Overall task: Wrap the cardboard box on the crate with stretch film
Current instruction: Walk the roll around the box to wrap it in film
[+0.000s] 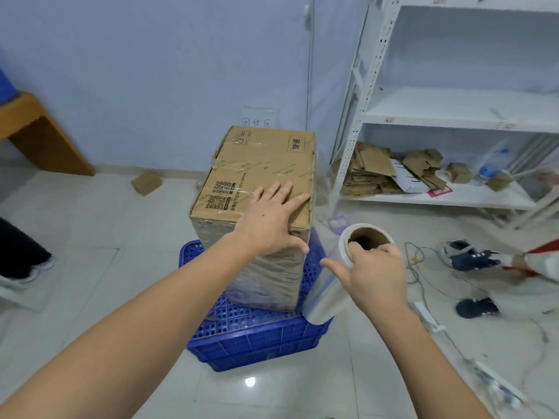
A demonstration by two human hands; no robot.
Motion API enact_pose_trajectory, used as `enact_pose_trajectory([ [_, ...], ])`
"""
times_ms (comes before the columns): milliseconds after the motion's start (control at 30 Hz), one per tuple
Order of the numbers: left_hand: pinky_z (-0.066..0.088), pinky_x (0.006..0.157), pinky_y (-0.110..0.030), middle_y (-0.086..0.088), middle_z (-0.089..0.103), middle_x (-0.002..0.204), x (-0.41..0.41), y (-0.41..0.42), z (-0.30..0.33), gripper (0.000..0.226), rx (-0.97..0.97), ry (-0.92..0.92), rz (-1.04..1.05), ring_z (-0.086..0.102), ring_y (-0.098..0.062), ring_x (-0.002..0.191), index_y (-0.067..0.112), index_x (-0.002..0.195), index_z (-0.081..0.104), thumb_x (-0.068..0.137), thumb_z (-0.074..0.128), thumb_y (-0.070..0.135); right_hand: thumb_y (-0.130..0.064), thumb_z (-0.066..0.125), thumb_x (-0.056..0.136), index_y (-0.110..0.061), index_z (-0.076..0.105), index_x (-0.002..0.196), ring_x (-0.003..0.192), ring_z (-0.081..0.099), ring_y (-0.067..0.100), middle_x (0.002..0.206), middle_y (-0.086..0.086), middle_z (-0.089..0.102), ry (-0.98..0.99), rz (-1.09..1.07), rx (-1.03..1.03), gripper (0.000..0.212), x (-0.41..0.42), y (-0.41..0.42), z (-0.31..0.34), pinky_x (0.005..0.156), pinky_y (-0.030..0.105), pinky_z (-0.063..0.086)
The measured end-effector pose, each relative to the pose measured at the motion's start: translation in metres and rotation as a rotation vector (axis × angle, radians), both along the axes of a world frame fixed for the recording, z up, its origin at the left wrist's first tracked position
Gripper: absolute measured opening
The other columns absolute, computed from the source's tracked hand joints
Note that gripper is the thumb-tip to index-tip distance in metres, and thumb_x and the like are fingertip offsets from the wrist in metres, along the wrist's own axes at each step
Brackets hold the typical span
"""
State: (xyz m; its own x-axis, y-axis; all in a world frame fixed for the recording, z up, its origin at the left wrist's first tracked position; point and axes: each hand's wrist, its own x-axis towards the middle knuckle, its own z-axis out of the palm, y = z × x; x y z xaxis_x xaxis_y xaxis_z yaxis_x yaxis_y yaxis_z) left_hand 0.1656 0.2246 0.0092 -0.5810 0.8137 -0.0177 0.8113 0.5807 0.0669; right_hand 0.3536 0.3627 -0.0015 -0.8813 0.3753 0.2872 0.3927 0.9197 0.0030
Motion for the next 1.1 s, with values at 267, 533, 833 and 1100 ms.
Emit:
enact_pose_trajectory([
  [267, 0.017, 0.126, -0.049, 0.002, 0.004, 0.173, -0.047, -0.024, 0.017, 0.105, -0.105, 0.048, -0.359, 0.009, -0.021, 0.159, 0.041, 0.163, 0.003, 0.082, 0.051, 0.086, -0.053, 0.049, 0.097, -0.017, 0.049, 0.099, 0.074, 0.047, 0.023, 0.083, 0.003, 0.062, -0.258, -0.202, -0.151, 0.036, 0.004, -0.018, 0.026, 0.069, 0.032, 0.032],
  [533, 0.001, 0.128, -0.052, 0.004, -0.007, 0.173, -0.044, -0.026, -0.003, 0.087, -0.069, 0.116, -0.342, -0.003, -0.024, 0.159, 0.043, 0.161, -0.009, 0.092, 0.022, 0.085, -0.085, 0.039, 0.08, -0.021, 0.039, 0.074, 0.051, 0.046, 0.019, 0.05, -0.006, 0.039, -0.118, -0.307, 0.03, 0.064, -0.001, -0.025, 0.005, 0.061, 0.032, 0.03],
  [833, 0.003, 0.128, -0.054, 0.006, -0.006, 0.173, -0.037, -0.018, 0.0, 0.085, -0.086, 0.11, -0.301, -0.004, -0.025, 0.159, 0.044, 0.161, -0.009, 0.092, 0.019, 0.085, -0.063, 0.065, 0.079, -0.022, 0.041, 0.06, 0.057, 0.041, 0.02, 0.049, -0.007, 0.04, -0.058, 0.16, 0.064, 0.051, 0.028, -0.018, -0.003, 0.052, 0.029, 0.038],
  [1100, 0.003, 0.128, -0.054, 0.007, -0.006, 0.173, -0.038, -0.018, -0.001, 0.086, -0.084, 0.116, -0.303, -0.004, -0.025, 0.159, 0.045, 0.161, -0.008, 0.091, 0.018, 0.087, -0.059, 0.066, 0.081, -0.03, 0.033, 0.066, 0.053, 0.033, 0.01, 0.055, -0.015, 0.033, -0.043, 0.525, 0.024, 0.046, 0.012, -0.073, 0.012, 0.069, 0.022, 0.025],
])
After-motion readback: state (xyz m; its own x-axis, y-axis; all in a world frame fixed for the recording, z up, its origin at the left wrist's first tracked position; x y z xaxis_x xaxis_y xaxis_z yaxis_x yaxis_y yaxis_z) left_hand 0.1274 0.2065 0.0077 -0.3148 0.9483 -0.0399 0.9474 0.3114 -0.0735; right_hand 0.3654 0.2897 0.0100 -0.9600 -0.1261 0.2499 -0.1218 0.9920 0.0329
